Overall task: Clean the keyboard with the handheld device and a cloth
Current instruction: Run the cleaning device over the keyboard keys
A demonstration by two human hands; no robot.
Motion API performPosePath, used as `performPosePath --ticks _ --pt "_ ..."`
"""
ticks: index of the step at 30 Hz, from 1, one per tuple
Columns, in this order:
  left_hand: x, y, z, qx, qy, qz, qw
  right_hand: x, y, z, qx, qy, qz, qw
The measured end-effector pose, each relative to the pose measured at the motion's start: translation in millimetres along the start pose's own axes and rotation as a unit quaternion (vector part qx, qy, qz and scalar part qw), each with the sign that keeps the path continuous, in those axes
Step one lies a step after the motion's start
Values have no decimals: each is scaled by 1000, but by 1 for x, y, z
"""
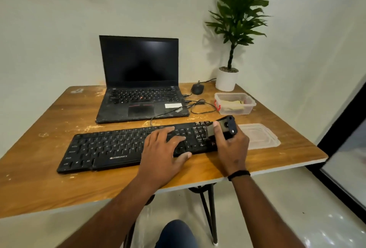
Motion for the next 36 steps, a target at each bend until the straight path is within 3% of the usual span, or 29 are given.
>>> performPosePath --ticks 2,5,7,9,14,19,27,33,36 --pt "19 6 4 6 5 -2 1000 18 -9 1 53 86 69 992" --pt "46 20 9 -6 13 10 1000 52 -26 -6 179 235 183 938" --pt "52 30 11 -25 7 31 999 66 -34 -12 244 288 239 895" --pt "48 35 12 -31 -10 48 998 69 -36 -15 268 302 268 875" --pt "34 23 8 10 -64 39 997 68 -27 -13 238 279 262 893" --pt "30 23 7 -6 -83 26 996 67 -22 -11 206 283 250 903" --pt "25 18 4 -8 -48 -17 999 63 -7 -9 107 266 228 930" --pt "32 15 -1 -6 -18 -15 1000 55 -14 -4 116 234 195 945" --pt "40 17 -1 -3 13 8 1000 53 -16 6 108 214 116 964"
Point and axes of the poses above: each hand's wrist, its own z-axis towards the middle knuckle, its own y-axis out of the palm, x = y × z, the point moved 9 cm from there along z, towards the middle knuckle, and after that the axes turned 6 degrees about -y, right-handed, at the moved point
